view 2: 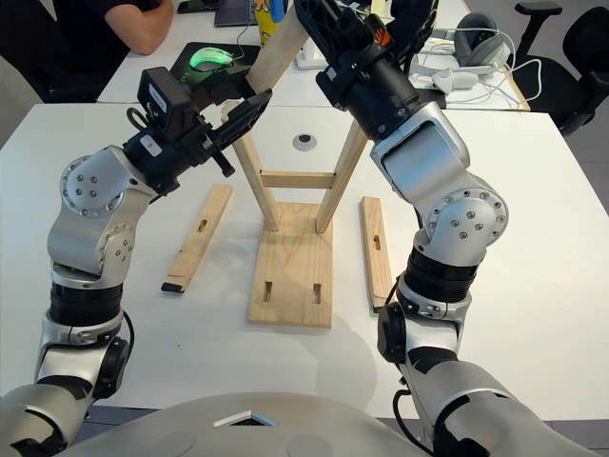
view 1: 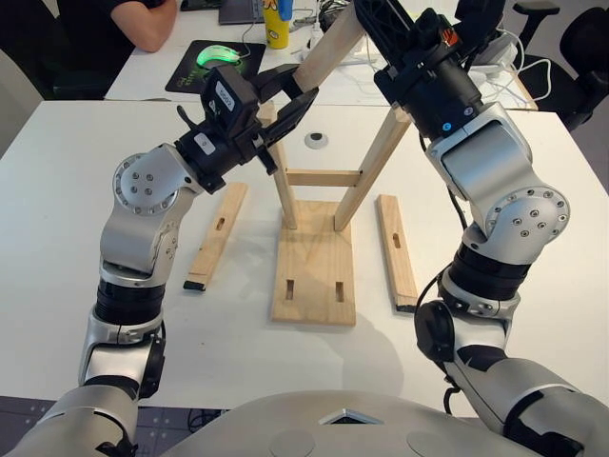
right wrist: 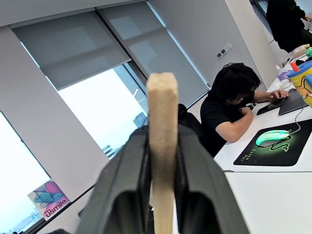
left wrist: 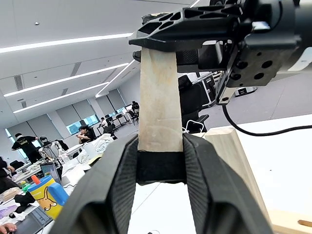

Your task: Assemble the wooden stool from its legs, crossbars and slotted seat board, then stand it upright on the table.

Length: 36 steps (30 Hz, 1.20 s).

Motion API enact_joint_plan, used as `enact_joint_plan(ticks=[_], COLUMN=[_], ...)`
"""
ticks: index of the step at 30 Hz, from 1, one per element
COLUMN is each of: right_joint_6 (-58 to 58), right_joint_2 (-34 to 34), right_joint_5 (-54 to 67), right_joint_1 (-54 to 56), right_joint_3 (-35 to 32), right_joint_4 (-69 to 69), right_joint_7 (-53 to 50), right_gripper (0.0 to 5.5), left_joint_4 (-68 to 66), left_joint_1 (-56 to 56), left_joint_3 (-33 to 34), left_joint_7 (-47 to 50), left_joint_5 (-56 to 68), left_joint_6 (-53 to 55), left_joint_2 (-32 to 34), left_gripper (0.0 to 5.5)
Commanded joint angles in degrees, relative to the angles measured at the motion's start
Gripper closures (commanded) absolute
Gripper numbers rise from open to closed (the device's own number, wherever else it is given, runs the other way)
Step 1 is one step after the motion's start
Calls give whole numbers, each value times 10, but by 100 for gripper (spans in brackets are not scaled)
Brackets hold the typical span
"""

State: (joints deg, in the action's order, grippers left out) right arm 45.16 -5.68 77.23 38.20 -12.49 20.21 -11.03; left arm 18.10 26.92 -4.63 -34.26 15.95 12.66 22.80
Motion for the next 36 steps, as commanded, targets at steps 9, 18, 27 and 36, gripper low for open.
enact_joint_plan(ticks=[9,18,27,36], right_joint_6=[-21,-41,-31,-29], right_joint_2=[-63,-205,-140,-91], right_joint_5=[-63,-254,-313,-342], right_joint_1=[2,-56,-301,-402], right_joint_3=[-1,-37,-10,-19], right_joint_4=[-8,76,153,179], right_joint_7=[12,-23,-24,-38], right_gripper=[508,508,508,508], left_joint_4=[64,39,52,68], left_joint_1=[2,-6,-51,-59], left_joint_3=[66,151,152,135], left_joint_7=[-16,13,54,70], left_joint_5=[144,141,123,133], left_joint_6=[80,67,69,97], left_joint_2=[2,42,27,26], left_gripper=[243,243,243,243])
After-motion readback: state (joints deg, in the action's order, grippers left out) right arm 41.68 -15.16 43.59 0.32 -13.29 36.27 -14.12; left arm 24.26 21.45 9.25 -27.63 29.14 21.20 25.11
